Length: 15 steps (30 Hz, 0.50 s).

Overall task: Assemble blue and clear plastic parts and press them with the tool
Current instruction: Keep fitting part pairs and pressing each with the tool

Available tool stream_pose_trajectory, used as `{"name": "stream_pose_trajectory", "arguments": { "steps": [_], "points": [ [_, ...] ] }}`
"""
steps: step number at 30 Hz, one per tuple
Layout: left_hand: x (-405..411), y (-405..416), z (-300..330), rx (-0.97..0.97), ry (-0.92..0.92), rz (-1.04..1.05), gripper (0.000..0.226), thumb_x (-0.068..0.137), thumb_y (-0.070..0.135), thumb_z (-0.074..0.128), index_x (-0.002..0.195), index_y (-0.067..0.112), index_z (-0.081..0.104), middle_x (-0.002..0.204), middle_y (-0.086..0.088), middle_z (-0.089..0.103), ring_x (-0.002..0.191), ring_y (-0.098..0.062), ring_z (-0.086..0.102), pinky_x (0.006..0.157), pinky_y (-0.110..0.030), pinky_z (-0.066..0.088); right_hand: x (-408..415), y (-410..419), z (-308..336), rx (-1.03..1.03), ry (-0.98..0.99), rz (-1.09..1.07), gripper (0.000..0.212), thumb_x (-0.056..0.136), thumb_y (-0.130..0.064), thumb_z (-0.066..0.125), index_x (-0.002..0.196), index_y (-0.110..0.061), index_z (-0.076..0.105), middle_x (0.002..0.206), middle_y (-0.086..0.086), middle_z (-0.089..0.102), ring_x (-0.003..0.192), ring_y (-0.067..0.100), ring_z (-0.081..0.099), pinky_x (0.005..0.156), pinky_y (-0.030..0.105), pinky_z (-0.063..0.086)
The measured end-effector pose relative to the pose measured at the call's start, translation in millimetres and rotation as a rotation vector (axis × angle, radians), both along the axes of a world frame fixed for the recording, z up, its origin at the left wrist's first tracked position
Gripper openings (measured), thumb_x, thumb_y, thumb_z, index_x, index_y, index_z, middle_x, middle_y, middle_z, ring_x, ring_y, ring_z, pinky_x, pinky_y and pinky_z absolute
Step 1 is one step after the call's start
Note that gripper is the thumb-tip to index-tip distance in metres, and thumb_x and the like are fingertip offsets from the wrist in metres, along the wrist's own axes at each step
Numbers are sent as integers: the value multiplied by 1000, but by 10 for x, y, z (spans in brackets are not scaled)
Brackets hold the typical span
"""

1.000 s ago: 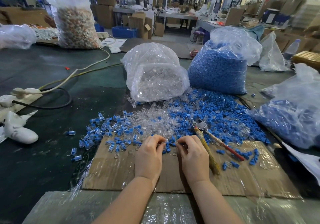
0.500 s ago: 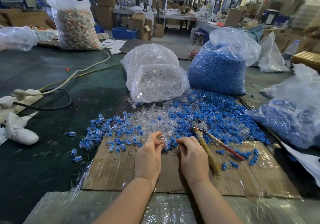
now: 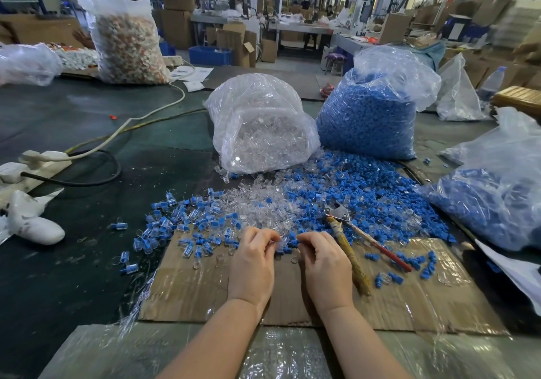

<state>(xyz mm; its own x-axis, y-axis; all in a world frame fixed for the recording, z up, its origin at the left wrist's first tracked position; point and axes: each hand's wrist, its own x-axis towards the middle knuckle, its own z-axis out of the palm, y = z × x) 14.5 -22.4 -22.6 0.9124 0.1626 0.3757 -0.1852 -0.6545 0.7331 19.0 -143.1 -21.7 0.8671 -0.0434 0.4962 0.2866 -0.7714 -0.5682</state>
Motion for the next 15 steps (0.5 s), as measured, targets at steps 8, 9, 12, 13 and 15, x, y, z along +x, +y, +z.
{"name": "stream_pose_trajectory", "arguments": {
  "steps": [8, 9, 12, 13, 15],
  "points": [
    [-6, 5, 14, -28, -1, -40, 12, 89, 18, 59, 98, 18, 68, 84, 15, 58, 73, 7, 49, 69, 2, 36, -4, -2, 0, 6, -4, 4, 9, 85, -5, 65, 91, -11, 69, 86, -2, 67, 80, 16, 61, 71, 18, 41],
    [-9, 6, 15, -45, 6, -47, 13, 89, 18, 60, 99, 18, 68, 84, 16, 58, 74, 9, 49, 70, 2, 37, -4, -1, 4, 7, -5, 7, 9, 85, -5, 65, 91, -11, 69, 86, -2, 67, 80, 15, 61, 72, 18, 41],
    [-4, 17, 3, -103, 26, -48, 20, 87, 9, 61, 105, 17, 67, 90, 11, 62, 78, 11, 51, 73, 4, 37, -13, 2, 22, 19, -13, 33, 10, 83, -6, 67, 91, -10, 69, 86, -2, 68, 80, 13, 61, 74, 19, 44],
    [0, 22, -2, -122, 34, -39, 24, 87, 7, 61, 107, 18, 66, 92, 10, 63, 80, 10, 52, 73, 4, 37, -18, 2, 29, 25, -13, 44, 9, 83, -6, 68, 90, -11, 69, 85, -3, 68, 79, 12, 61, 73, 20, 45],
    [2, 27, -5, -130, 51, -25, 27, 87, 7, 60, 111, 19, 65, 92, 12, 60, 81, 7, 53, 74, 4, 37, -26, -3, 35, 31, -6, 59, 5, 82, -8, 69, 86, -11, 68, 81, -3, 67, 74, 11, 60, 70, 22, 47]
  ]
}}
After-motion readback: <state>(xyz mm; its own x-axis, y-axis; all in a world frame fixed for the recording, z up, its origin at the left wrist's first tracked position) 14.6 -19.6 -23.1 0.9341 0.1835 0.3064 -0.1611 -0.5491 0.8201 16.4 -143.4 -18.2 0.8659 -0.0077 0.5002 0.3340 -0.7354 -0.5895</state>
